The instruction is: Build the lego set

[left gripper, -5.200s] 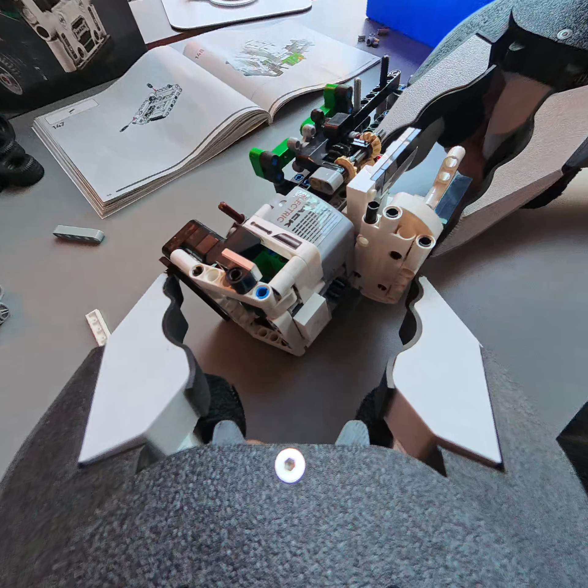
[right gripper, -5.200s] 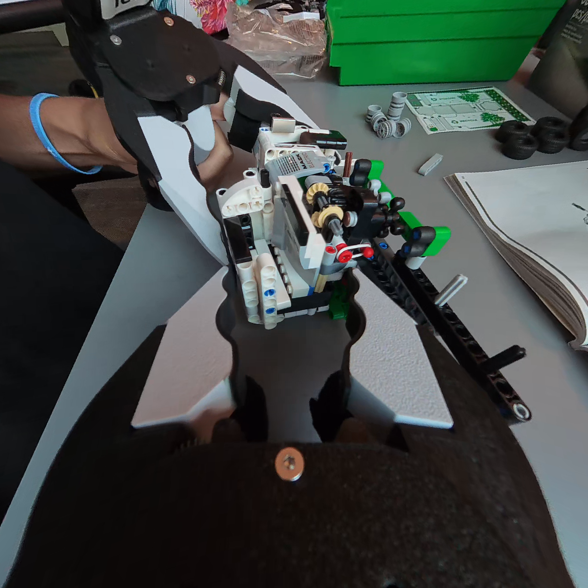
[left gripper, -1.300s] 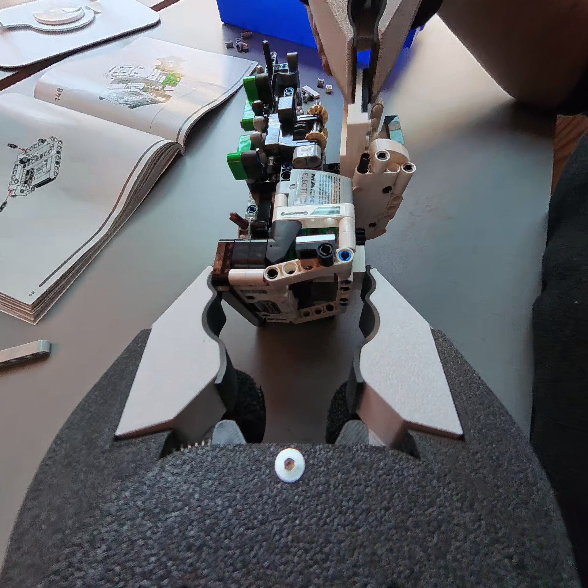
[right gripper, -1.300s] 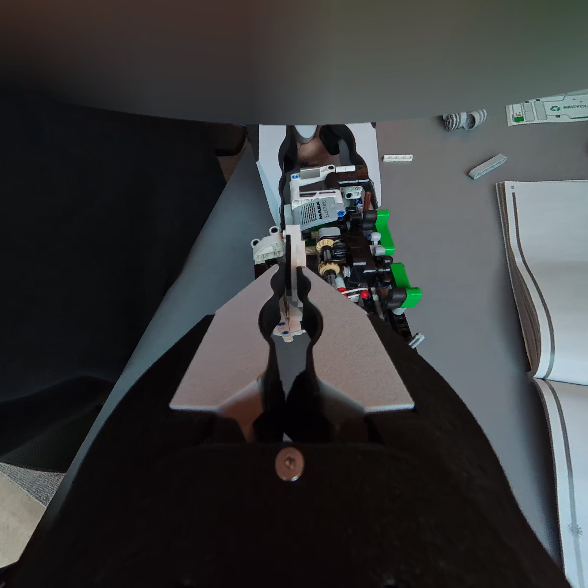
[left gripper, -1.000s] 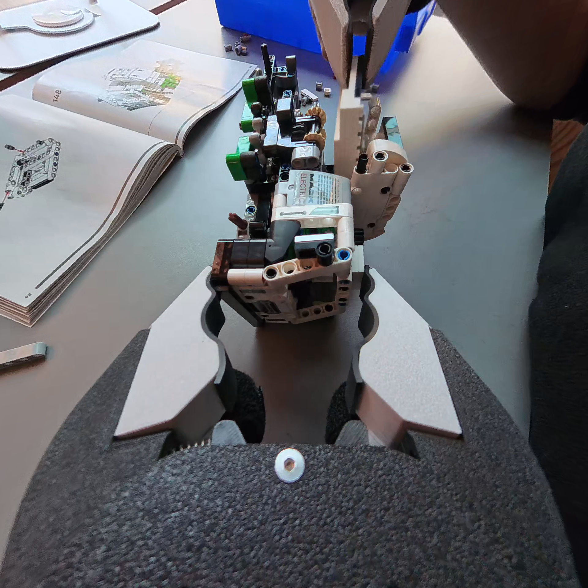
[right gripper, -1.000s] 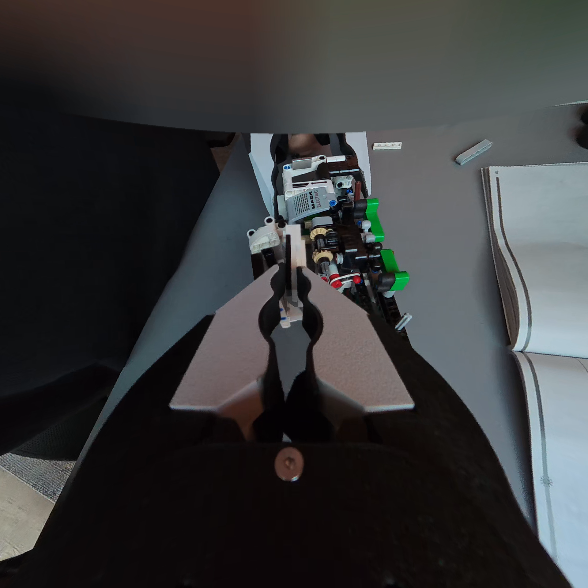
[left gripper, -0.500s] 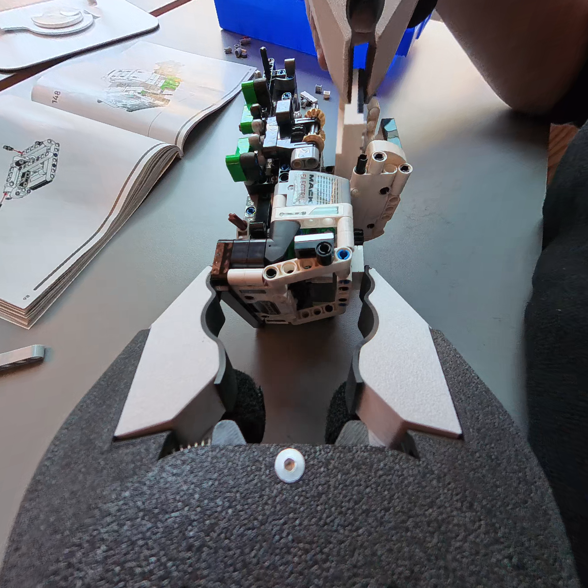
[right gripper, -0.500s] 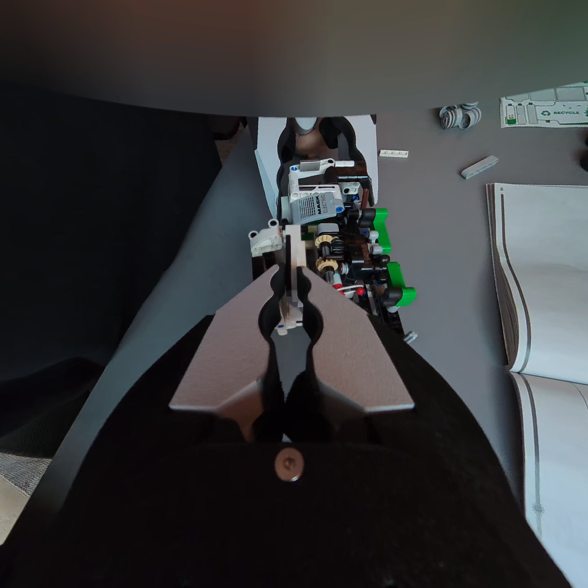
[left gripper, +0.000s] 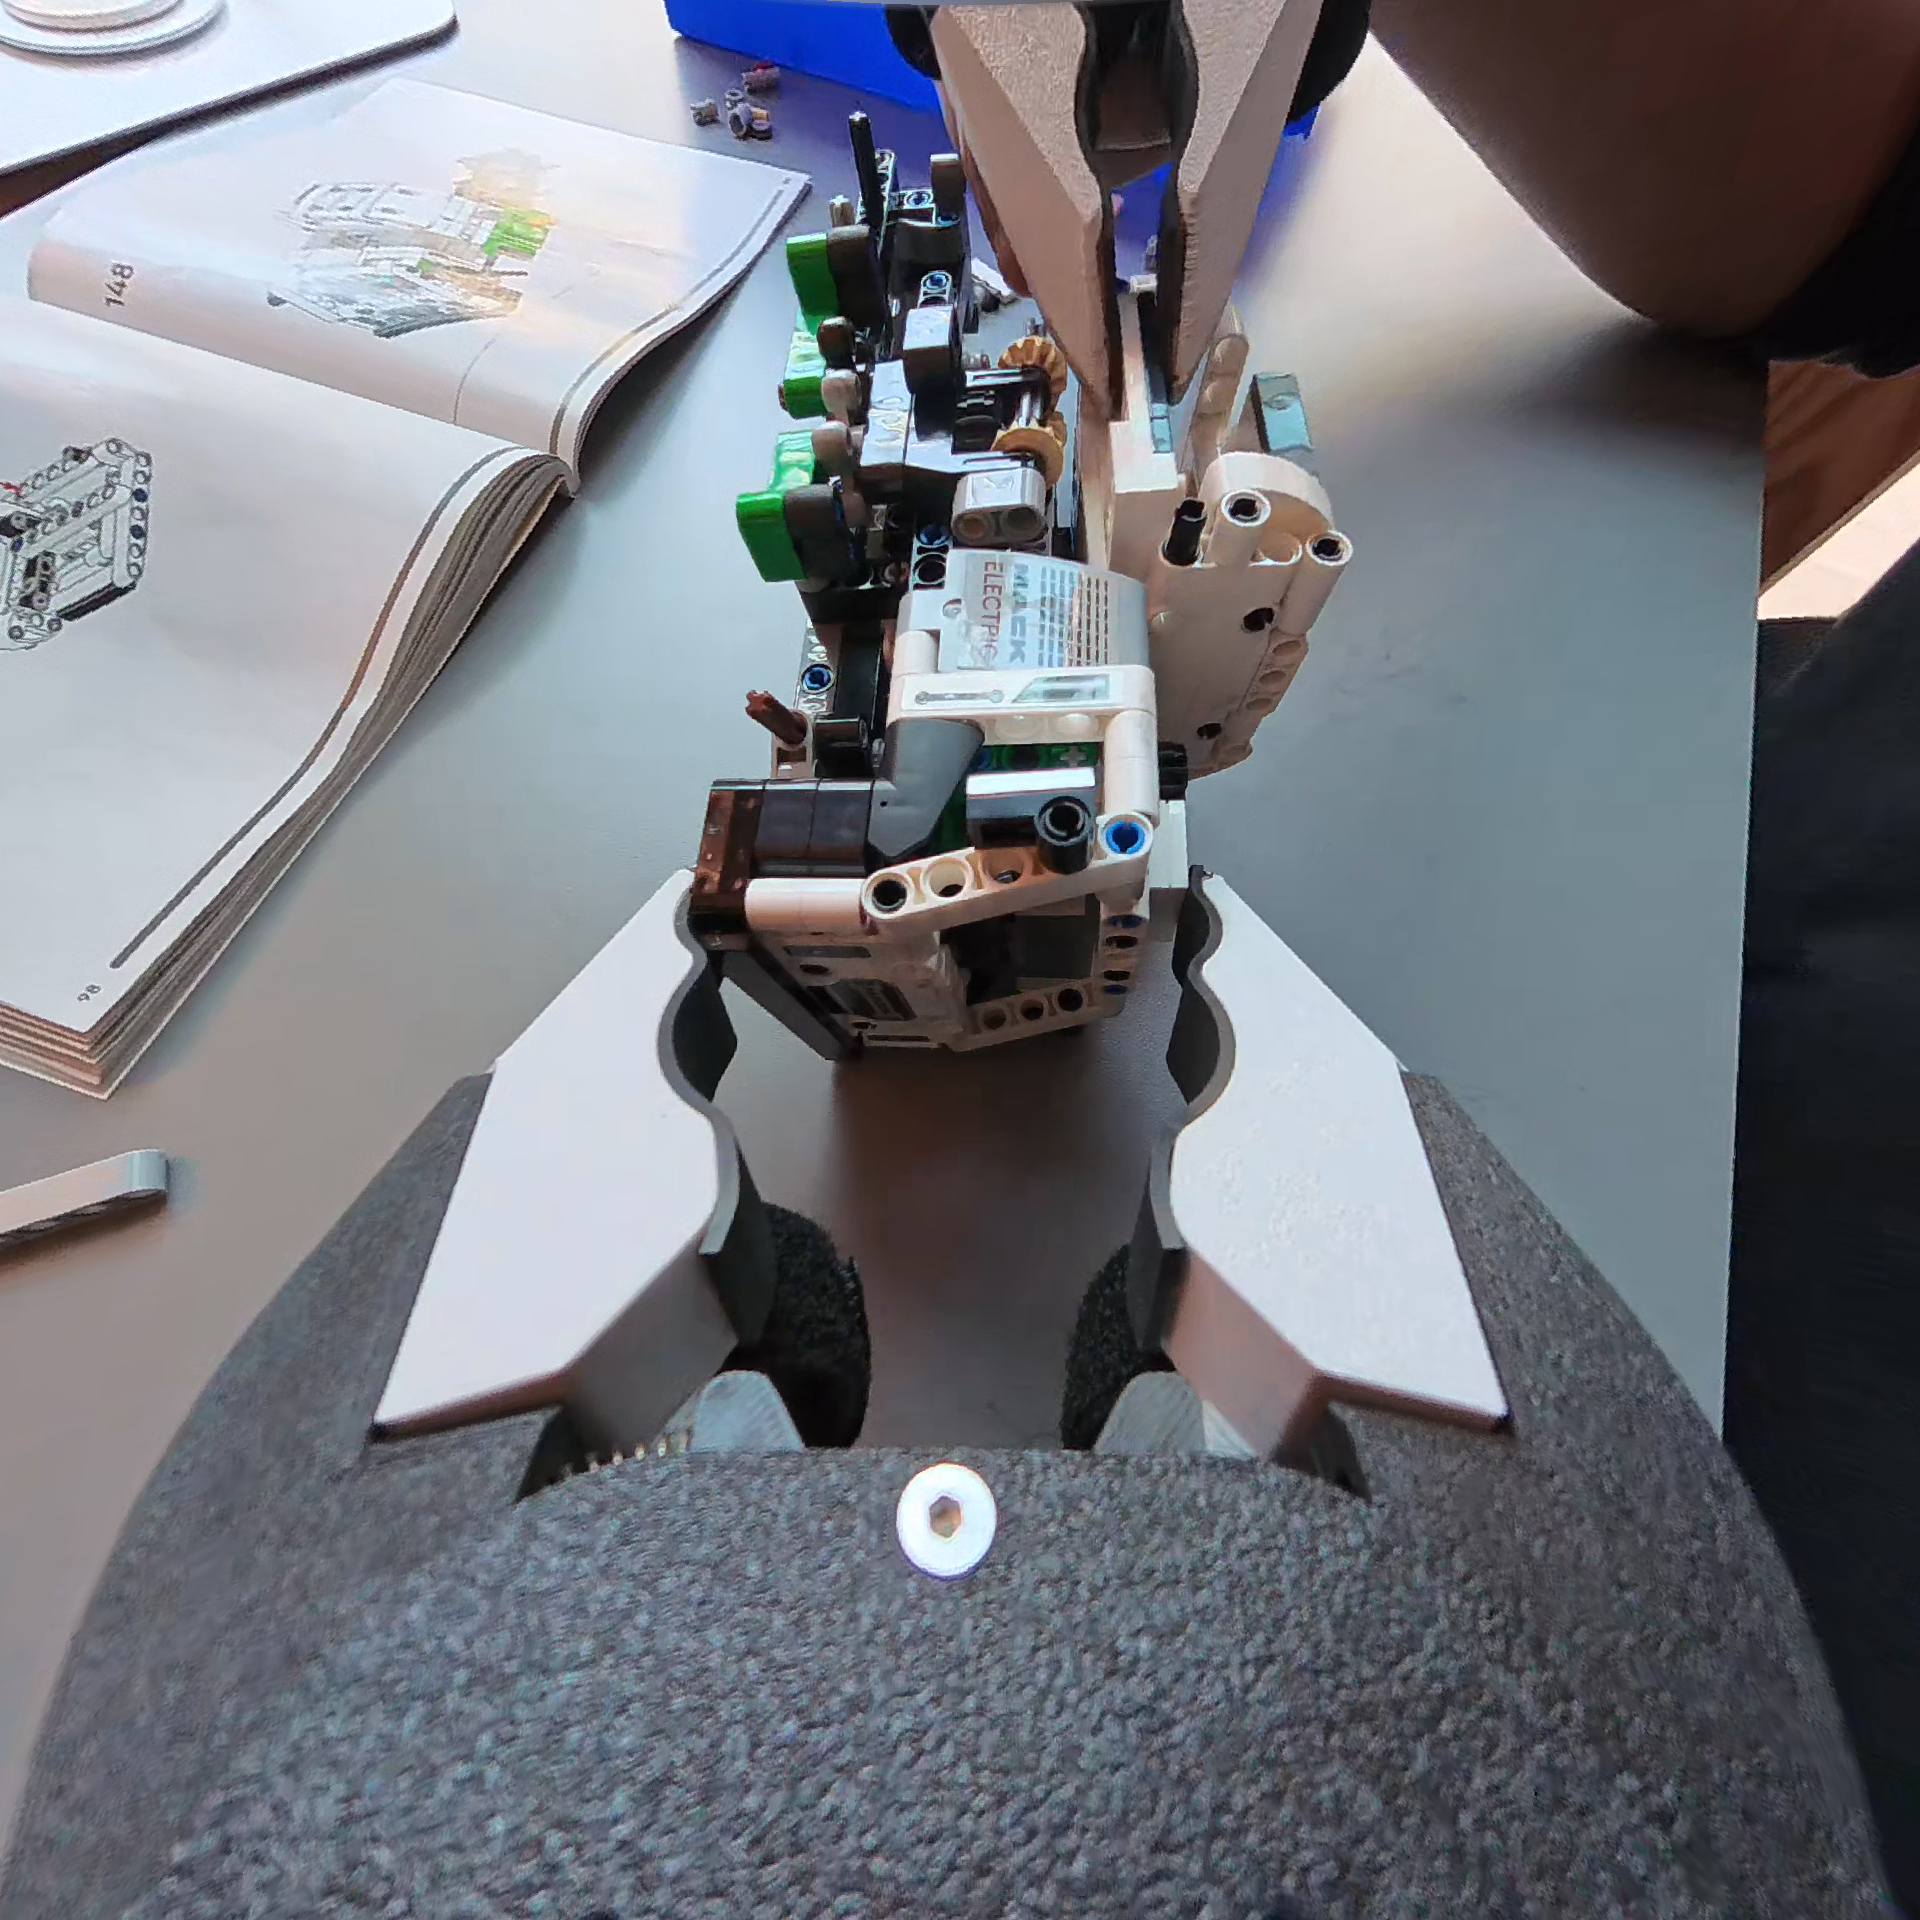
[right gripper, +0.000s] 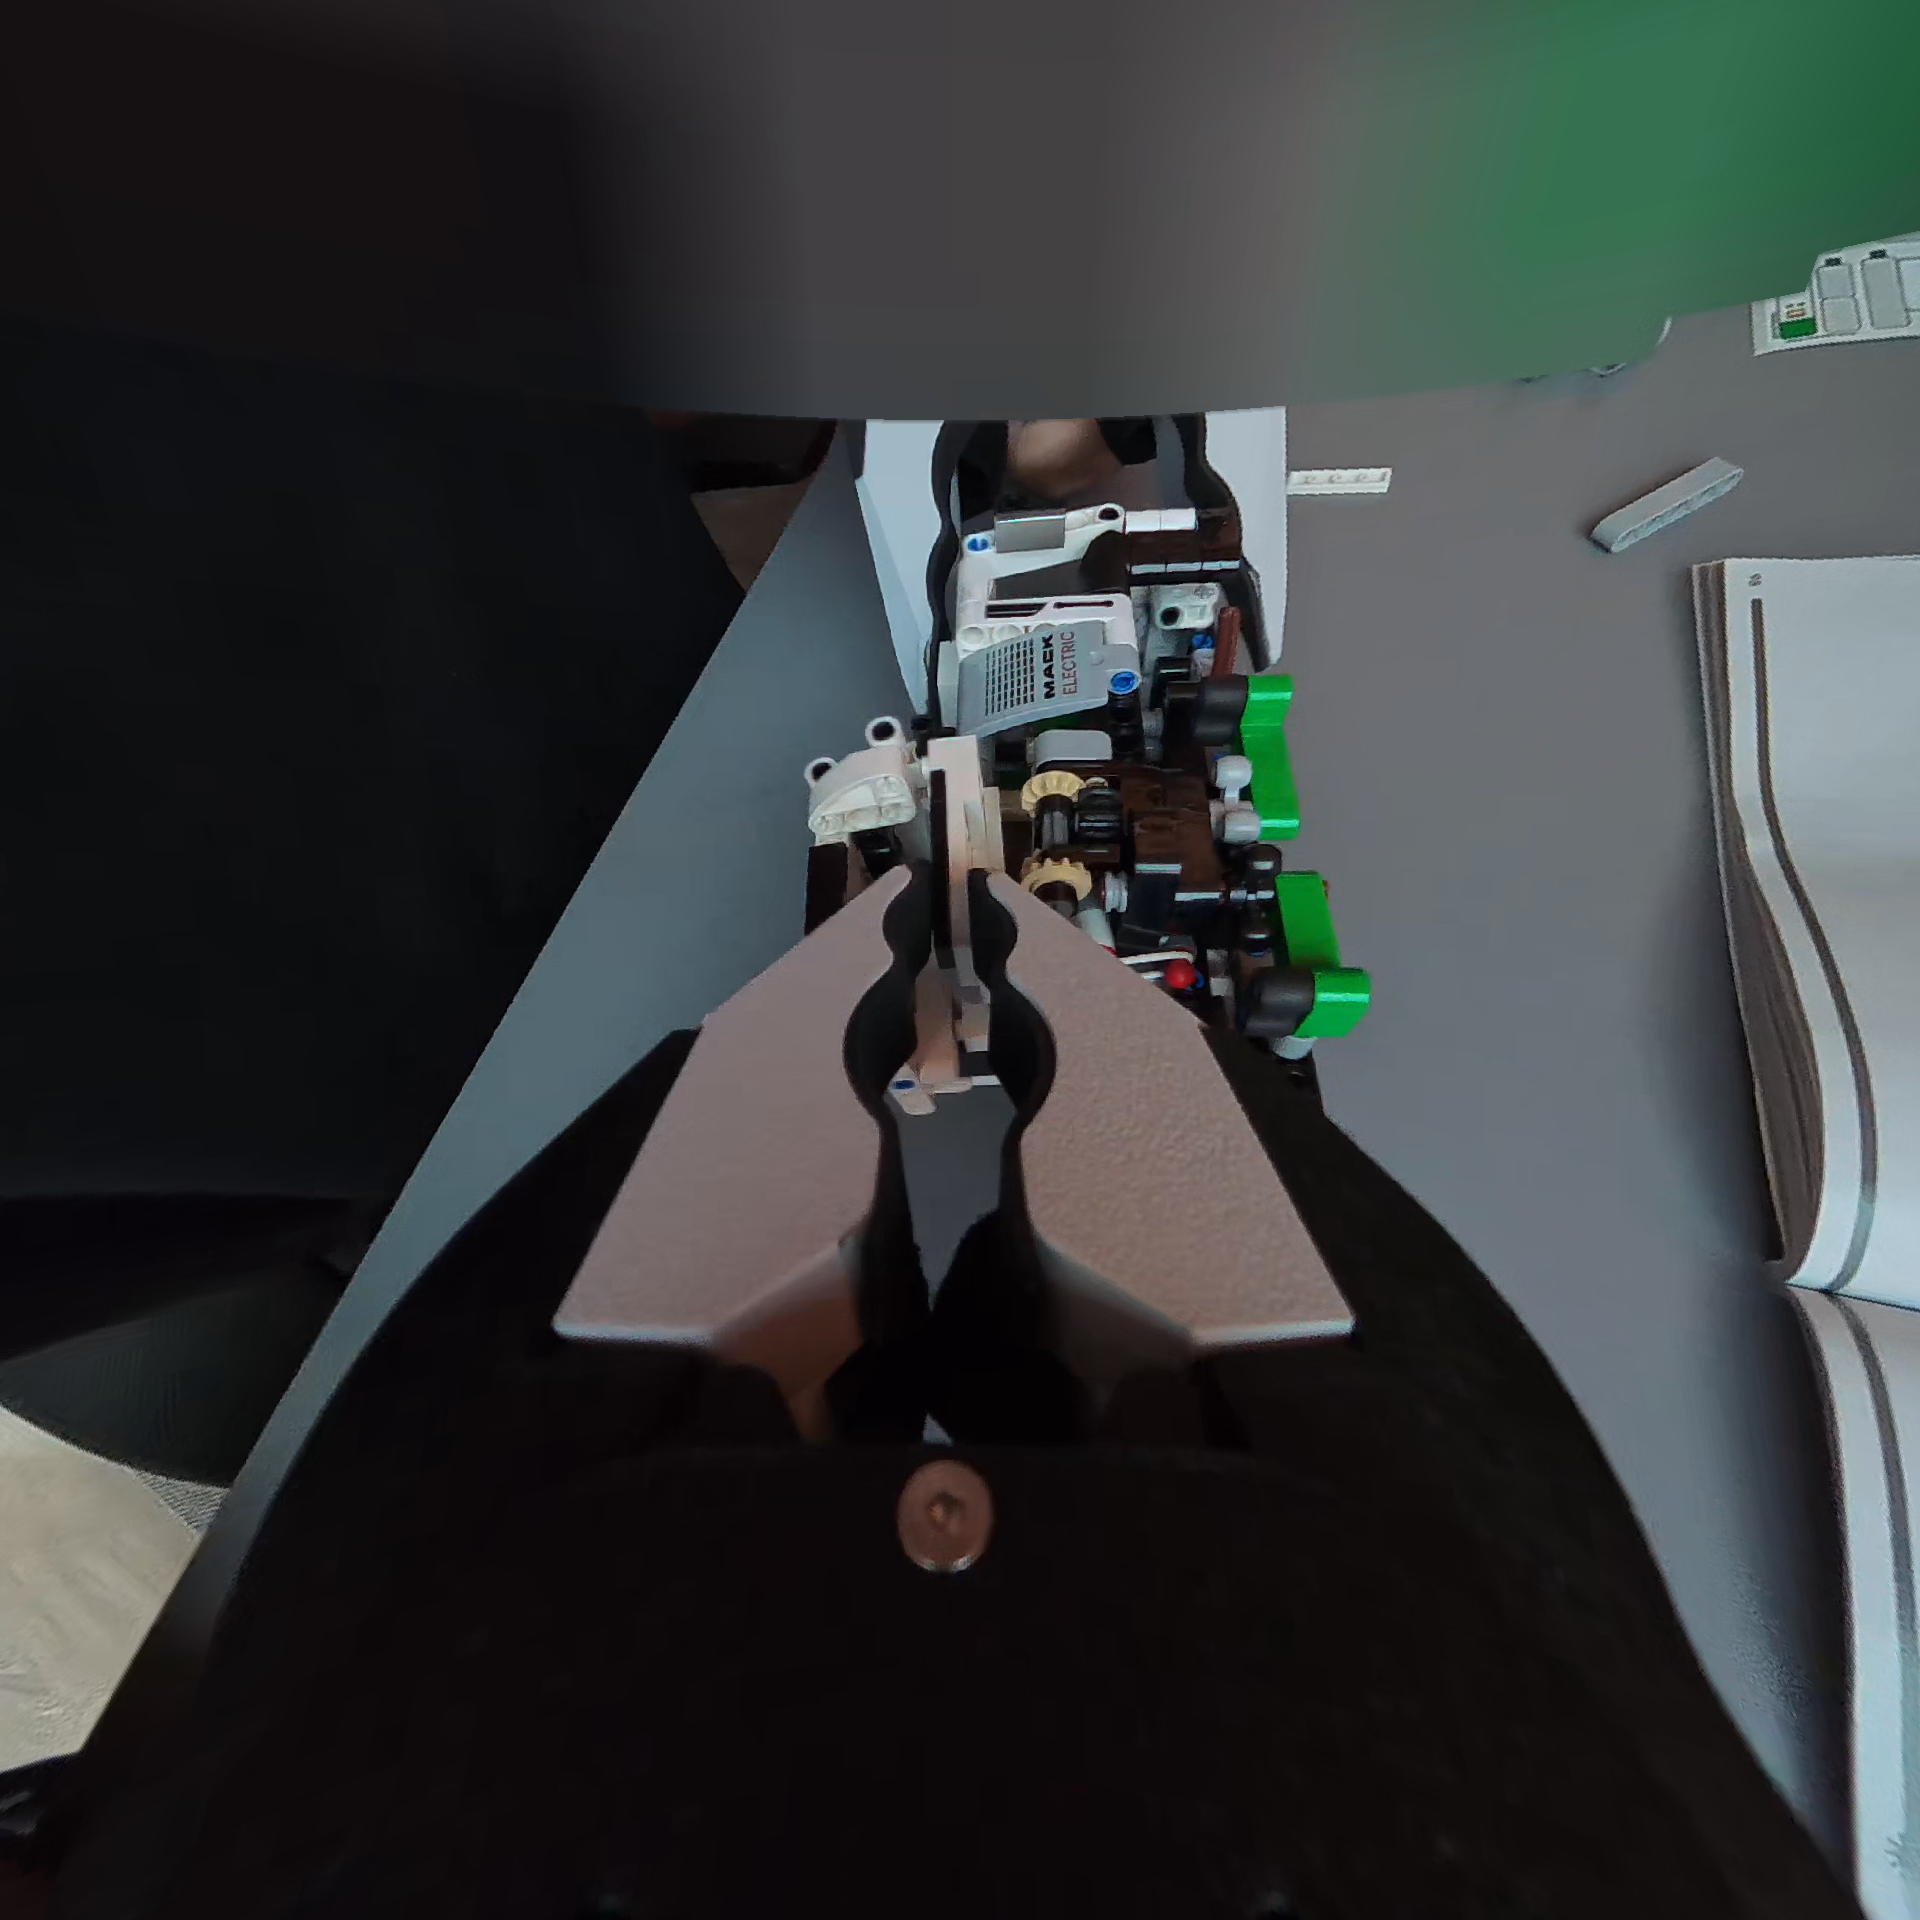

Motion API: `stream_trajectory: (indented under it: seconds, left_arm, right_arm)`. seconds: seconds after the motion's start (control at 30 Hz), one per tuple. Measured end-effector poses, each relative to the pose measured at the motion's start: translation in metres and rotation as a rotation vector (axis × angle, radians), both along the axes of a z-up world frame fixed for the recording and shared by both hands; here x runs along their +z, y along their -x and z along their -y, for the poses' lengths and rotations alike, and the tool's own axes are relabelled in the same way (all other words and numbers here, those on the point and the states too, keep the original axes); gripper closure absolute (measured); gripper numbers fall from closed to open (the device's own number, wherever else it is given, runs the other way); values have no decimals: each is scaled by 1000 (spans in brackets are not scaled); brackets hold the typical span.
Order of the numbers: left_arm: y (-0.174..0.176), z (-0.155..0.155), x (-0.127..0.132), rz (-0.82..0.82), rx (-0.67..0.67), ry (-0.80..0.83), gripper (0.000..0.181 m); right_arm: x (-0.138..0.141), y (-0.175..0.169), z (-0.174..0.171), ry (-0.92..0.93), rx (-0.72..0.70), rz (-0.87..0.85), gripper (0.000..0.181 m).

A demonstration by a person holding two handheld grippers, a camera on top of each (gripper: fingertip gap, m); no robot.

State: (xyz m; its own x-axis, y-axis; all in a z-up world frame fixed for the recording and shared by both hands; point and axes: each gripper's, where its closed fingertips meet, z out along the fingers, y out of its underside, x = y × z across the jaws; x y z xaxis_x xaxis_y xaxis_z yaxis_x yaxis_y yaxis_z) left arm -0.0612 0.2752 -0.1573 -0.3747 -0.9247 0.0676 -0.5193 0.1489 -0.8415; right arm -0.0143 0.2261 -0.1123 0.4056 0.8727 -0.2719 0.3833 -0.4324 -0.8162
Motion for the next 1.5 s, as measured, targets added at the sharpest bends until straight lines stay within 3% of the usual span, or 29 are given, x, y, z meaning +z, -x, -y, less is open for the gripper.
stream_trajectory:
  seconds: [0.2, 0.33, 0.47, 0.57, 0.63, 0.73, 0.8, 0.93, 1.0, 1.17, 1.33, 1.5]
  left_arm:
    - [0, 1, -1, -4, 14, -5, 97]
    - [4, -5, 1, -14, 97, 9, 95]
    - [13, -14, 29, 63, 214, -114, 90]
    - [9, 10, 57, 127, 185, -198, 96]
    - [-1, 37, 62, 123, 127, -184, 103]
    - [-20, 58, 52, 84, 98, -179, 106]
    - [-30, 54, 46, 74, 134, -227, 108]
    - [-33, 58, 52, 70, 110, -237, 139]
    - [-32, 62, 59, 98, 99, -221, 138]
    - [-32, 63, 37, -31, 76, -209, 137]
    - [-32, 60, 37, -54, 80, -194, 142]
    - [-32, 60, 37, -70, 56, -191, 142]
  right_arm:
    - [0, 2, 3, 21, 8, -30, 176]
    - [1, 3, 2, 51, -3, -53, 176]
    - [0, 3, 2, 47, -16, -39, 176]
    - [0, 4, 3, 41, -17, -40, 176]
    - [0, 4, 3, 33, -20, -44, 176]
    - [1, 5, 3, 17, -22, -48, 176]
    - [1, 5, 4, 9, -19, -55, 176]
    - [1, 7, 5, 34, -20, -69, 176]
    - [0, 8, 6, 30, -21, -62, 175]
    - [1, 8, 5, -1, -19, -65, 175]
    - [0, 7, 6, -26, -20, -47, 176]
    - [18, -14, 13, -129, -125, -23, 158]
